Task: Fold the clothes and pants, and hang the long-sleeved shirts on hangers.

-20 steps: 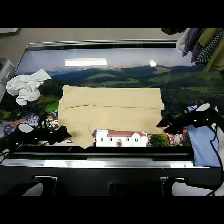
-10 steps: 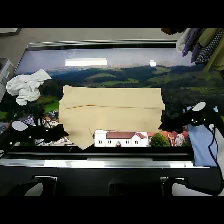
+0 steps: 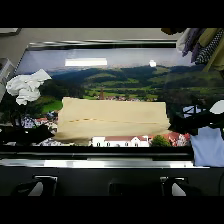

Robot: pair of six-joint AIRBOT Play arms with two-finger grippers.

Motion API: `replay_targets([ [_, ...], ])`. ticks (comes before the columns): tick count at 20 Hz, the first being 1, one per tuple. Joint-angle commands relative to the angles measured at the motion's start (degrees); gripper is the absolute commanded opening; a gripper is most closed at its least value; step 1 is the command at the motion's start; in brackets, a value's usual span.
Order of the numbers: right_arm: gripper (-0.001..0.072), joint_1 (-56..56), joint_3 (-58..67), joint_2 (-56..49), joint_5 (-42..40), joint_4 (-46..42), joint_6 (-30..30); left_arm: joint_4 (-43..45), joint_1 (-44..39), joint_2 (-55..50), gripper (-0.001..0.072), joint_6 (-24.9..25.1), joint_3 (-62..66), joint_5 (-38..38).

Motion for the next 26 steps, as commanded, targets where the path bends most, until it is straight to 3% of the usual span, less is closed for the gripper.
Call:
replay_targets([
  [1,0.0025,0.1,0.6,-1.1,-7.6,5.7,-2.9,-3.4,0.1,-3.4,0.0015,1.2,3.8,4.5],
  [6,0.0025,0.1,5.3,-9.7,-13.8,8.4,-5.2,-4.3,-2.6,-19.9,0.0016,6.0,17.4,7.5],
  [13,0.0026,0.1,13.2,-22.7,-20.8,11.1,-5.2,-3.7,-6.6,-45.6,0.0015,7.2,40.9,6.2],
  [17,0.003,0.1,15.4,-29.6,-22.8,13.0,-5.2,-3.8,-7.1,-55.0,0.0016,7.1,48.5,5.6],
  [20,0.0087,0.1,15.5,-32.3,-23.5,16.4,-5.4,-3.8,-7.1,-58.1,0.0027,7.1,49.5,5.6],
  [21,0.0155,0.0,15.5,-32.4,-22.8,16.9,-5.4,-3.8,-7.1,-58.2,0.0116,7.1,49.5,5.9],
  [22,0.026,-0.5,16.5,-32.3,-20.2,16.7,-5.3,-3.8,-7.0,-58.0,0.0293,7.0,49.6,6.0],
  [23,0.0384,-1.7,18.4,-32.2,-16.4,16.5,-5.4,-3.8,-6.9,-57.7,0.0423,7.0,50.2,5.7],
  [24,0.0448,-3.4,20.6,-32.1,-12.8,16.0,-5.4,-3.7,-6.7,-57.0,0.0459,7.0,51.1,4.9],
  [26,0.0527,-7.4,24.0,-32.1,-8.3,13.7,-5.4,-3.7,-6.5,-55.1,0.0466,7.2,52.9,4.5],
])
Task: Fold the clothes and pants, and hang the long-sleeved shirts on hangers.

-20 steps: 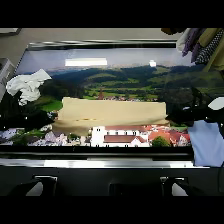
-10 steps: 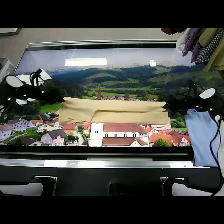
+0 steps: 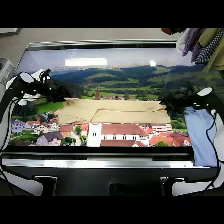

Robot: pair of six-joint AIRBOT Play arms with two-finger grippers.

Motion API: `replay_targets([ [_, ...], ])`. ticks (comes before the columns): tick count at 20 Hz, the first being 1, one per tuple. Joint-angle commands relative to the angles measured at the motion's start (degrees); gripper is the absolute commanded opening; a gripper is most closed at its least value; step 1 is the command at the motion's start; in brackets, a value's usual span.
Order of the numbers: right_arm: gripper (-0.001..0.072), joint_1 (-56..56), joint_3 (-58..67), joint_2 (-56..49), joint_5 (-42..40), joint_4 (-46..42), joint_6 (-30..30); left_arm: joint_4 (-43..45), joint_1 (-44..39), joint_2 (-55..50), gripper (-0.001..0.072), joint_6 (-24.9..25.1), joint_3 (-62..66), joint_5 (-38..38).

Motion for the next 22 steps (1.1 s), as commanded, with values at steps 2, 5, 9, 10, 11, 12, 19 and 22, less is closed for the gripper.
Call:
replay_targets([
  [2,0.0553,-7.3,4.1,-0.8,8.5,-2.0,-0.9,0.0,0.2,3.0,0.0466,0.1,3.1,-0.8],
  [5,0.065,-8.2,4.1,-3.1,9.9,-1.6,-4.3,0.0,0.2,5.1,0.0466,0.1,3.1,-1.0],
  [9,0.0659,-7.7,4.1,-7.3,9.9,3.5,-7.4,0.0,0.1,5.5,0.0466,0.0,3.1,-1.2],
  [10,0.0659,-7.7,4.1,-8.3,10.0,5.4,-7.8,0.0,0.0,5.5,0.0466,-0.1,3.1,-1.3],
  [11,0.0656,-7.7,4.1,-9.2,10.0,7.5,-8.4,0.0,-0.2,5.5,0.0466,-0.1,3.1,-1.4],
  [12,0.0654,-7.3,4.1,-10.1,10.2,9.4,-8.8,0.0,-0.4,5.5,0.0466,-0.1,3.1,-1.4],
  [19,0.0222,1.1,4.0,-11.1,8.7,1.1,-5.8,0.0,-2.0,5.4,0.0464,-0.1,3.1,-1.4],
  [22,0.0024,1.3,4.0,-8.8,9.3,0.5,-3.3,-0.1,-5.1,4.8,0.0018,-1.8,3.0,-1.3],
])
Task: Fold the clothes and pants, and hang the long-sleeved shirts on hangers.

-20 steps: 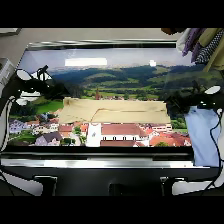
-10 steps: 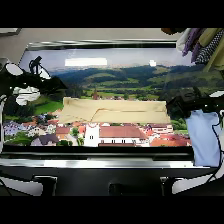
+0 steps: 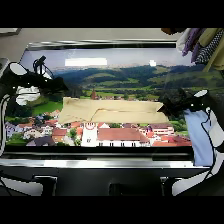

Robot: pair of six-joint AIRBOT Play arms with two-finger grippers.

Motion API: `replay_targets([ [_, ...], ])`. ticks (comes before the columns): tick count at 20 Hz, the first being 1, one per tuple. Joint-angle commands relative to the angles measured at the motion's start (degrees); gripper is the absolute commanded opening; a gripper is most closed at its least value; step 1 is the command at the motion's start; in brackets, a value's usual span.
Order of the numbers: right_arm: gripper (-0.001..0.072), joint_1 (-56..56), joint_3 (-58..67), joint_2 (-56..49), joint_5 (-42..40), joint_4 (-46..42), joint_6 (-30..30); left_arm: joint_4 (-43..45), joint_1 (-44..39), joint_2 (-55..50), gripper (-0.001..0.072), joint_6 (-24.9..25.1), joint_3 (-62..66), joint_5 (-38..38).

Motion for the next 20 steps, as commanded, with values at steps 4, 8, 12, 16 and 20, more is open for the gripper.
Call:
replay_targets([
  [4,0.0024,1.1,1.9,9.9,3.3,-12.7,12.0,-2.3,-10.9,-4.4,0.0017,-9.2,0.0,2.9],
  [8,0.0024,1.1,9.0,16.1,9.7,-16.3,14.2,-14.2,-23.6,-10.8,0.0016,-10.6,0.0,12.3],
  [12,0.0025,1.1,17.7,20.1,16.0,-18.3,16.9,-22.9,-34.1,-16.2,0.0015,-13.6,0.0,23.9],
  [16,0.0025,1.1,24.8,23.2,21.4,-19.3,19.3,-35.0,-41.3,-20.1,0.0015,-13.6,0.0,32.8],
  [20,0.0025,1.1,27.9,25.5,26.4,-19.3,23.1,-42.5,-45.4,-22.0,0.0015,-13.6,0.1,39.2],
])
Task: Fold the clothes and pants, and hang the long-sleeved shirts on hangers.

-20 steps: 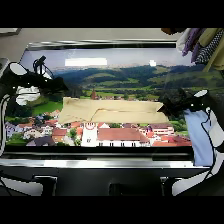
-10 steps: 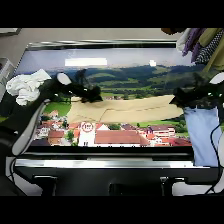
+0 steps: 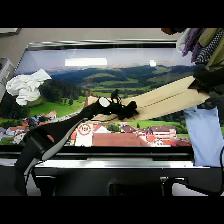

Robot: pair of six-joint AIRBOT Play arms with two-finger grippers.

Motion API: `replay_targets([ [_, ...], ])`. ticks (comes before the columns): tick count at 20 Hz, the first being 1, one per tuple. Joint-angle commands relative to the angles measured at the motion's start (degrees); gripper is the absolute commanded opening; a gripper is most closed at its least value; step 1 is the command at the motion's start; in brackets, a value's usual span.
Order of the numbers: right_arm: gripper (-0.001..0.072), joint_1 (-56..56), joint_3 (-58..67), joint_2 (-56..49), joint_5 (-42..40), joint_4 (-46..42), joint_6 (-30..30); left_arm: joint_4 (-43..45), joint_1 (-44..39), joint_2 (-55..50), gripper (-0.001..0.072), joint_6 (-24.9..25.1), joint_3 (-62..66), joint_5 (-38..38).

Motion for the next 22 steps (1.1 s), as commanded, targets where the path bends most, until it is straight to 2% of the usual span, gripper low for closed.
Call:
replay_targets([
  [1,0.0025,0.1,2.6,2.5,5.3,-0.5,3.6,-8.7,-4.1,-1.8,0.0015,-0.2,0.1,7.7],
  [4,0.0025,0.2,2.6,4.3,6.4,-0.4,4.5,-11.4,-6.3,-2.6,0.0015,-0.2,1.3,10.5],
  [9,0.0025,0.2,2.5,4.5,5.9,-0.5,4.5,-11.8,-9.5,-9.8,0.0015,-2.6,13.4,9.9],
  [12,0.0025,0.2,2.5,4.5,4.4,-1.2,4.5,-11.4,-9.4,-11.0,0.0015,-3.6,14.9,7.0],
  [14,0.0025,0.2,2.5,4.3,3.1,-1.9,4.3,-10.1,-7.1,-9.8,0.0014,-1.7,14.9,1.8],
  [16,0.0025,0.4,2.5,3.6,2.6,0.6,3.8,-3.9,-3.4,-7.3,0.0014,-1.7,14.9,-5.8],
  [18,0.0025,0.4,2.5,2.1,1.1,7.0,3.9,6.6,1.8,-2.8,0.0014,-4.5,14.9,-14.7],
  [22,0.0025,9.2,2.5,-0.9,-4.3,7.0,7.5,27.0,13.0,9.9,0.0015,-5.3,14.9,-33.0],
])
